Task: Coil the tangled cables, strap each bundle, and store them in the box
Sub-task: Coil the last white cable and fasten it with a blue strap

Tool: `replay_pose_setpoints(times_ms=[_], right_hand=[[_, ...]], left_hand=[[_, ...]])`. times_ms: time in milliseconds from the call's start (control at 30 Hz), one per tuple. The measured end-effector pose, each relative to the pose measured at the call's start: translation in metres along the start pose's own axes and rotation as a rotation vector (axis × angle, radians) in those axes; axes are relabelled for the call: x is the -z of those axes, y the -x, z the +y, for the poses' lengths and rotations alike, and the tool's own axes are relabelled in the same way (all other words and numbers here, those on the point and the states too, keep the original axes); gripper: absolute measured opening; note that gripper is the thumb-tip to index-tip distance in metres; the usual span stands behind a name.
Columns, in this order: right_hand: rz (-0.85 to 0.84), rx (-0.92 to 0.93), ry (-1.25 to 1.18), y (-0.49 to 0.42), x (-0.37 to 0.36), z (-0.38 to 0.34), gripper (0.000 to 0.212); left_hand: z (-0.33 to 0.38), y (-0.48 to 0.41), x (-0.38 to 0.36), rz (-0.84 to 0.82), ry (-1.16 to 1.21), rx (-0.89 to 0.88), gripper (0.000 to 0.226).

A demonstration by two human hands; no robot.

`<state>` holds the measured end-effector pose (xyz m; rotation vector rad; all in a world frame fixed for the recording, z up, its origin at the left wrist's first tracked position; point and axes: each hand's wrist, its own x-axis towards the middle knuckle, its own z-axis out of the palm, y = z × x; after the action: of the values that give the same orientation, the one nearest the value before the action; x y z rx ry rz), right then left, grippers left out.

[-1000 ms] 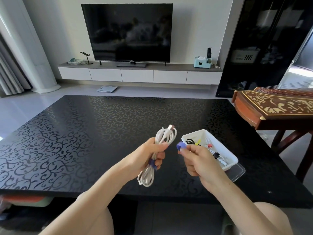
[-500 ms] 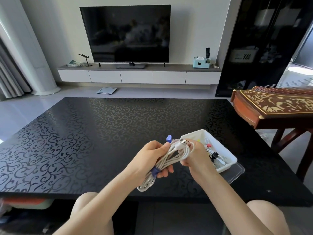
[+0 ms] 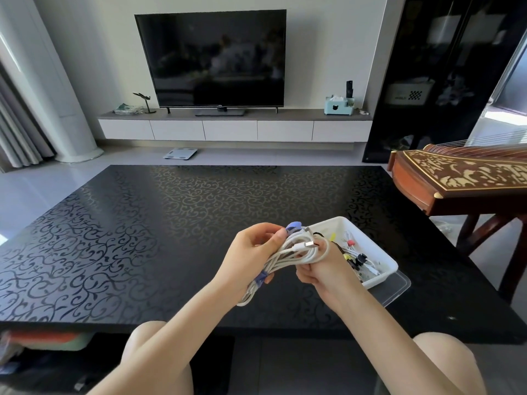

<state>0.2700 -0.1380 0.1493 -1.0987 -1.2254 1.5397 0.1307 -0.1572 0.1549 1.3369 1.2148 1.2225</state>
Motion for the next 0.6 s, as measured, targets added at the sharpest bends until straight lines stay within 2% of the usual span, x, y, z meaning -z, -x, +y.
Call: replay_pose_setpoints(times_ms=[100, 200, 367, 467, 533, 600], right_hand=[[-0.023, -0.001, -0.006, 0.004, -0.001, 0.0, 0.028], [-0.054, 0.063, 0.045, 0.01, -0.001, 0.005, 0.026], [0.106, 0.249, 0.297, 0.02, 0.008, 0.016, 0.014], [0.151, 0.379, 0.365, 0.025, 0.011, 0.016, 0.023], [0.095, 0.373, 0.343, 0.028, 0.012, 0.012, 0.034], [-0.024, 0.327, 0.284, 0.029, 0.016, 0.008, 0.03]], left_hand=[[-0.004, -0.003, -0.004, 0.11, -0.156, -0.032, 0.03], [-0.007, -0.007, -0.005, 0.191, -0.195, -0.033, 0.035], [-0.008, -0.017, 0.0, 0.287, -0.144, -0.014, 0.027], [-0.012, -0.02, 0.001, 0.27, -0.142, -0.01, 0.024], [-0.013, -0.022, 0.002, 0.288, -0.156, 0.006, 0.023], [-0.014, -0.024, 0.003, 0.31, -0.19, 0.025, 0.021]])
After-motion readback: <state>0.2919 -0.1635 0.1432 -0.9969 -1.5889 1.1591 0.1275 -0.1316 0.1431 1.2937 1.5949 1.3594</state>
